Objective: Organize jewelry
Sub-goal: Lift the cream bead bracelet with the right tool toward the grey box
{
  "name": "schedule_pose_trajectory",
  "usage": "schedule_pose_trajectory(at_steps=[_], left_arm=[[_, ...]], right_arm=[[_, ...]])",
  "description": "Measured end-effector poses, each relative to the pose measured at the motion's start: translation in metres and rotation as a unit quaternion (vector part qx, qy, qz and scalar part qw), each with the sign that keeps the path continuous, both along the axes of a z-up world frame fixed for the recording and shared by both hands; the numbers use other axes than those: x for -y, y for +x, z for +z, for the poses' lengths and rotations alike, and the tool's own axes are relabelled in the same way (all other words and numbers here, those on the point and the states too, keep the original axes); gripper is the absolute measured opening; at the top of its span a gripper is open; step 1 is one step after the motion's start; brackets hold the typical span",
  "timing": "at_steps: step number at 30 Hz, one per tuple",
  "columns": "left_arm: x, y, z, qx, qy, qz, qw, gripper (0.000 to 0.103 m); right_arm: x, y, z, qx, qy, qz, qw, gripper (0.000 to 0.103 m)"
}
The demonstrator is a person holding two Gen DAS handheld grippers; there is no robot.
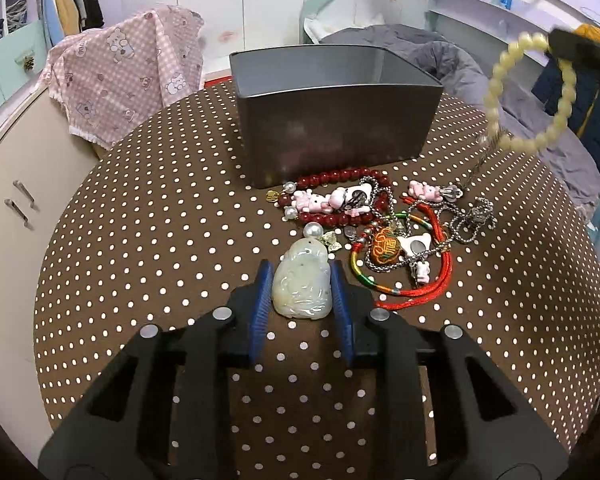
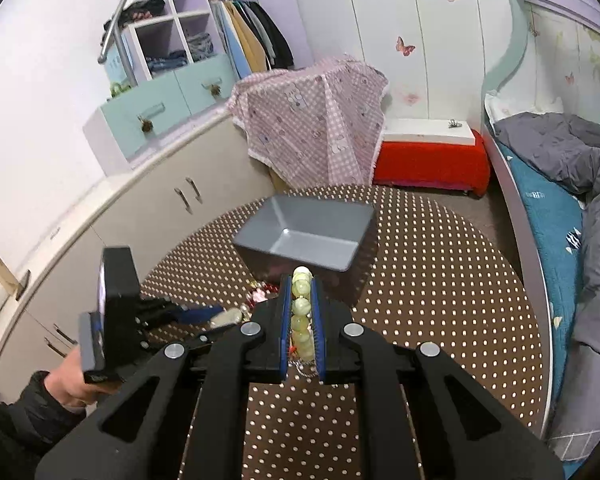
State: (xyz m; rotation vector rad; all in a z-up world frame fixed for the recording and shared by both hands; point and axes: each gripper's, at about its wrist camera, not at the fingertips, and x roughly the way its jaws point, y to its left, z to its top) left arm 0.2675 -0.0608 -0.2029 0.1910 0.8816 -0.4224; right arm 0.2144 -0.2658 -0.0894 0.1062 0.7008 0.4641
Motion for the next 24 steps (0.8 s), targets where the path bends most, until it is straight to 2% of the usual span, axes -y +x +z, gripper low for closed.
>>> schedule_pose_trajectory(at_steps=[4,9,13,14,17,20,24], left_arm=[[-0.008,-0.001,0.007,-0.007,-0.028,0.001,0.9996,0.028],[-0.018,-0.010,0.029,0.013,-0.050,0.005,0.9986,0.028],[-0.020,-0.018,0.059,0.043,-0.066,0.009,0.9969,0.028],[-0.021,-0.017,0.065,0.050,-0.067,0.011,0.9964,0.028],[-0.021,-0.010,0.082,0.065,-0.075,0.010,0.9950,0.028],[-0.017,-0.006,0.084,0.064,-0.075,0.003,0.9951,0.028],[-0.002,-0.010,0.069,0.046,-0.070,-0.018,0.9963,0.029]], right_arm=[[-0.004,-0.001,0.009,0.013,0.002,0.005,1.000,0.008],[-0.003,0.000,0.018,0.025,0.016,0.009,1.000,0.008],[-0.002,-0.001,0.027,0.037,0.018,0.010,0.999,0.008],[-0.004,0.000,0.029,0.039,0.015,0.011,0.999,0.008],[-0.018,0.005,0.017,0.023,-0.036,0.018,0.999,0.008],[-0.020,0.006,0.002,0.006,-0.025,0.028,0.999,0.008],[-0.019,0.007,-0.005,-0.006,-0.008,0.032,0.999,0.008]])
